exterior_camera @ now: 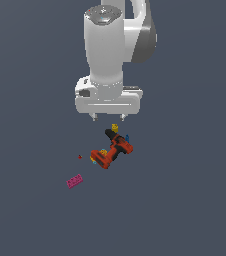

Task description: Pick up a designated object from a clutter of objects.

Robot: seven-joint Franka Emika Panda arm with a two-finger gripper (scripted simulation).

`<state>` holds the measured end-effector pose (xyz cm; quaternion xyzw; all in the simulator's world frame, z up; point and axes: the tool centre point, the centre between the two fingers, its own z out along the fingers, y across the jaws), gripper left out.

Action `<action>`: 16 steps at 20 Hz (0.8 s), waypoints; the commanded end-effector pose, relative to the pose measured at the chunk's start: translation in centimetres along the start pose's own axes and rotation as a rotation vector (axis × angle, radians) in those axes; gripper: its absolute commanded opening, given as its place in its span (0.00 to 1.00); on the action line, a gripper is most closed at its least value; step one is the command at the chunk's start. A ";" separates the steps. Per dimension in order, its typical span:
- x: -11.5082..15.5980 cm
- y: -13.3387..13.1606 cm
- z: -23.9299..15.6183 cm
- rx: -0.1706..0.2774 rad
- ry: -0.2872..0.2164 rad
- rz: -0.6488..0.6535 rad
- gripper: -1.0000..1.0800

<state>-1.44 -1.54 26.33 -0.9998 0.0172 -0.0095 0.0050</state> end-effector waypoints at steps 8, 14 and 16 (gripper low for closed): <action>-4.2 -0.7 8.0 -0.007 -0.007 -0.053 0.96; -7.9 -1.2 12.6 -0.010 -0.012 -0.091 0.96; -9.3 -1.3 14.0 -0.010 -0.013 -0.103 0.96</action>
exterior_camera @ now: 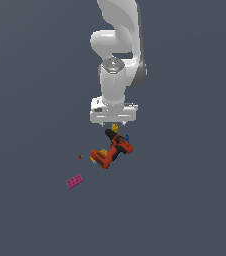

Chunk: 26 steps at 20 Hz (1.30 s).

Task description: Pick up a designated object from a clutter of objects.

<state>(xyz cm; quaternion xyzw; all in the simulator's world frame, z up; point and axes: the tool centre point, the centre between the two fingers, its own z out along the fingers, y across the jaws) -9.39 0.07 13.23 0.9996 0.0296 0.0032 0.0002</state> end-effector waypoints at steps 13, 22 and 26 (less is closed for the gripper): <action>-6.9 -1.2 5.6 0.000 -0.006 -0.059 0.96; -7.3 -1.3 6.1 0.001 -0.007 -0.062 0.96; -7.3 -1.3 6.8 0.001 -0.007 -0.062 0.96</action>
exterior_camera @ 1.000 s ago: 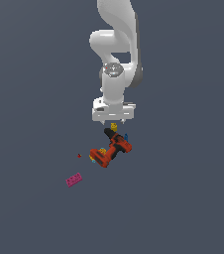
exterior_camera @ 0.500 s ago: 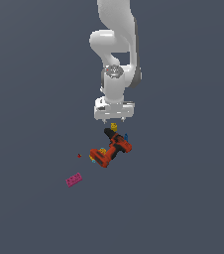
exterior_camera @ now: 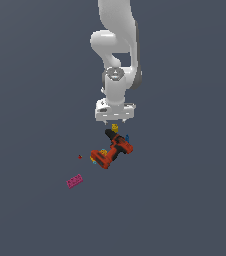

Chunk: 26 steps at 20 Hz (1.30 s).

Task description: Pick up a designated object from a clutter of objects.

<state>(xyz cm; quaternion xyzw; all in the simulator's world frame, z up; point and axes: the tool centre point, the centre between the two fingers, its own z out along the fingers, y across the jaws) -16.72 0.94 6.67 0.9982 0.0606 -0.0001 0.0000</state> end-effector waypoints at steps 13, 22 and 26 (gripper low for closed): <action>-0.1 0.0 4.2 0.000 0.000 -0.001 0.96; -0.1 0.0 4.5 0.000 0.000 -0.001 0.00; -0.1 0.0 4.5 0.000 0.000 -0.001 0.00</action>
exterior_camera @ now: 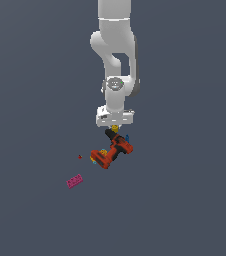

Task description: Pick up a designated object from a clutter of objects.

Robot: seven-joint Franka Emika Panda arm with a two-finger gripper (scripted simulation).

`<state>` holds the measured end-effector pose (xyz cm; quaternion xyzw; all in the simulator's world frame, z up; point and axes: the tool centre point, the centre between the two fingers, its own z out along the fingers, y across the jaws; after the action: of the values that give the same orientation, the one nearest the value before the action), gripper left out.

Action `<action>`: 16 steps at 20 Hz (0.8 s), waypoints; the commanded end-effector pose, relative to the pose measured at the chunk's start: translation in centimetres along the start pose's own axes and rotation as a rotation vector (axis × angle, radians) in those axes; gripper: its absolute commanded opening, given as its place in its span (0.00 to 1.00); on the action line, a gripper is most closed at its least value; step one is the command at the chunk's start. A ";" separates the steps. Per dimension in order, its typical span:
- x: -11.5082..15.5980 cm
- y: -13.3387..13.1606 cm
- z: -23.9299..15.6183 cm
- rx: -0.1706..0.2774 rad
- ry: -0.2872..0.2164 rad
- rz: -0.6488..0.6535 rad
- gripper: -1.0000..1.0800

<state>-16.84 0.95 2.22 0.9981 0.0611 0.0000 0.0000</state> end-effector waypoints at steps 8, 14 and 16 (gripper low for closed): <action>0.1 0.3 -0.6 0.000 0.000 0.000 0.00; 0.4 1.1 -2.6 -0.001 0.000 0.000 0.00; 0.6 1.5 -3.5 -0.001 0.000 0.000 0.00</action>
<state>-16.28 -0.17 5.01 0.9981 0.0617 -0.0011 0.0002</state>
